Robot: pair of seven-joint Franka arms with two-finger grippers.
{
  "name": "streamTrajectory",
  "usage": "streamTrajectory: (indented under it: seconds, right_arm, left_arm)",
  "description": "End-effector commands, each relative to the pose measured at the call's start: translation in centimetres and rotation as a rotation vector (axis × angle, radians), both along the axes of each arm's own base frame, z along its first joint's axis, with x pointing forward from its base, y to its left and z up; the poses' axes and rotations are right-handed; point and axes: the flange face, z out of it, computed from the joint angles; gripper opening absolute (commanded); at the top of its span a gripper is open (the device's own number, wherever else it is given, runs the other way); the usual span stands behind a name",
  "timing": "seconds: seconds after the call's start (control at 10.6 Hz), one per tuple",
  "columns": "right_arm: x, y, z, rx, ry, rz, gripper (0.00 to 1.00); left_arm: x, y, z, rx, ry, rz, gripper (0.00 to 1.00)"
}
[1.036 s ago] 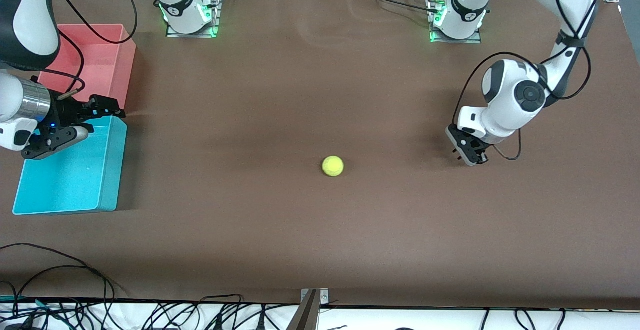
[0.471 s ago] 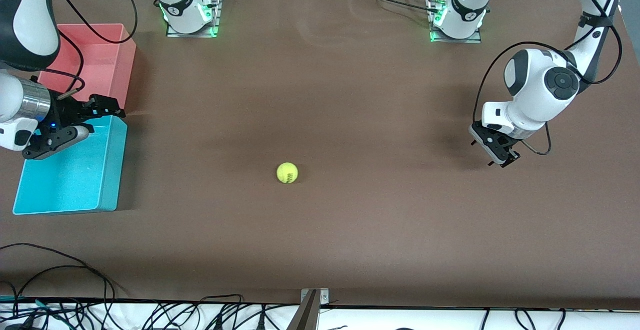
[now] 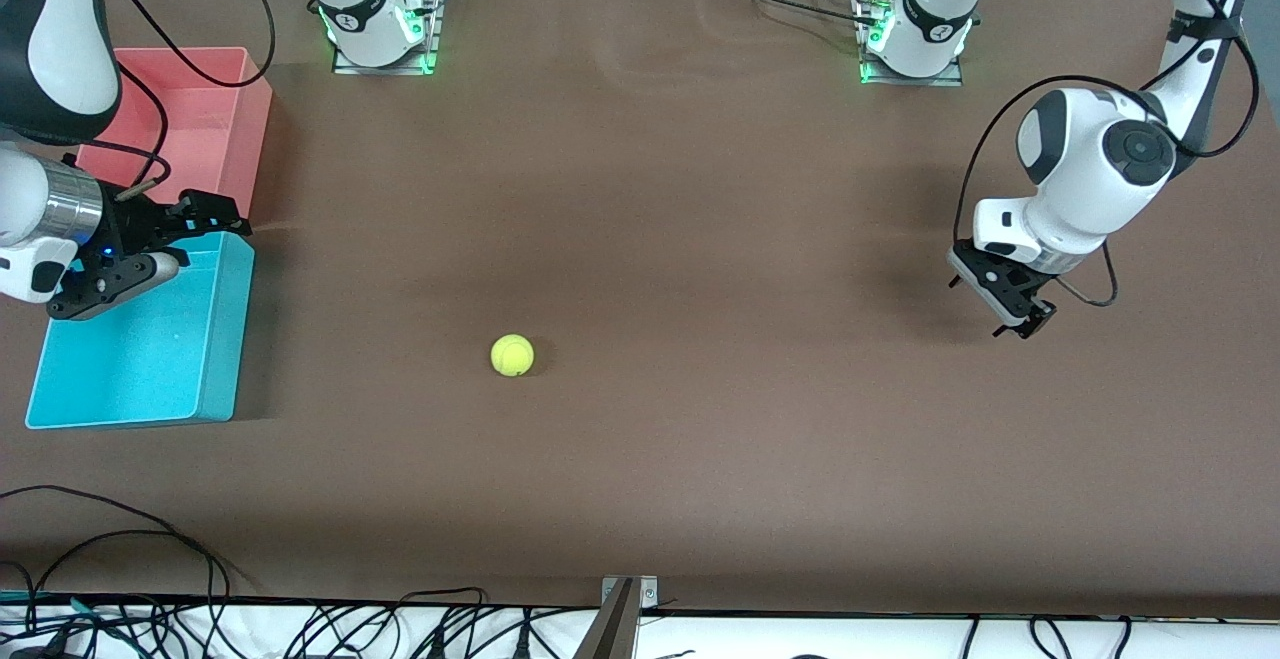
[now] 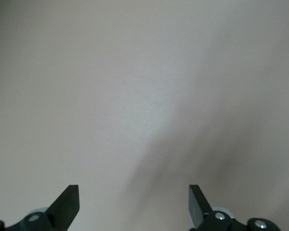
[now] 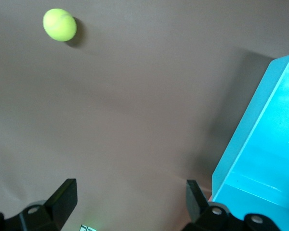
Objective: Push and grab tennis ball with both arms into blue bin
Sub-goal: 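Reach the right gripper to the ball while the left gripper withdraws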
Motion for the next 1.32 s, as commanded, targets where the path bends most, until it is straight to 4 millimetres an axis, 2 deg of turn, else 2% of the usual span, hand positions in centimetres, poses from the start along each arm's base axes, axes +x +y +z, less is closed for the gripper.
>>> streamTrajectory:
  seconds: [0.0, 0.19, 0.28, 0.47, 0.57, 0.66, 0.85, 1.04, 1.22]
  right_arm:
    - [0.7, -0.4, -1.1, 0.041, -0.03, 0.107, 1.0]
    - [1.6, -0.9, -2.9, 0.046, -0.049, 0.151, 1.0]
    - [2.4, -2.0, -4.9, 0.049, -0.056, 0.148, 1.0]
    - [3.5, -1.4, -9.2, 0.153, -0.033, 0.08, 1.0]
    - [3.9, -0.8, -10.4, 0.155, -0.039, 0.069, 1.0]
    - [4.5, 0.4, -11.7, 0.143, -0.05, 0.063, 1.0]
    - [5.6, 3.4, -15.0, 0.098, -0.043, -0.052, 1.0]
    - [6.2, 7.2, -17.2, 0.147, -0.058, -0.092, 1.0]
    - [6.9, 9.5, -19.1, 0.146, -0.088, -0.131, 1.0]
  left_arm:
    - [-0.4, 0.8, 5.9, 0.017, -0.099, 0.02, 1.0]
    - [-0.6, 3.6, 8.5, 0.016, -0.147, 0.082, 1.0]
    - [-0.9, 3.7, 10.2, 0.019, -0.176, 0.085, 1.0]
    - [-1.5, 3.7, 12.7, 0.012, -0.213, 0.12, 1.0]
    - [-1.9, 3.7, 13.7, 0.009, -0.219, 0.137, 1.0]
    - [-2.3, 3.7, 14.4, 0.002, -0.211, 0.173, 1.0]
    - [-3.2, 3.4, 15.3, -0.028, -0.171, 0.318, 1.0]
    - [-4.0, 3.0, 16.6, -0.045, -0.14, 0.422, 1.0]
    - [-3.8, 2.6, 18.7, -0.052, -0.081, 0.541, 1.0]
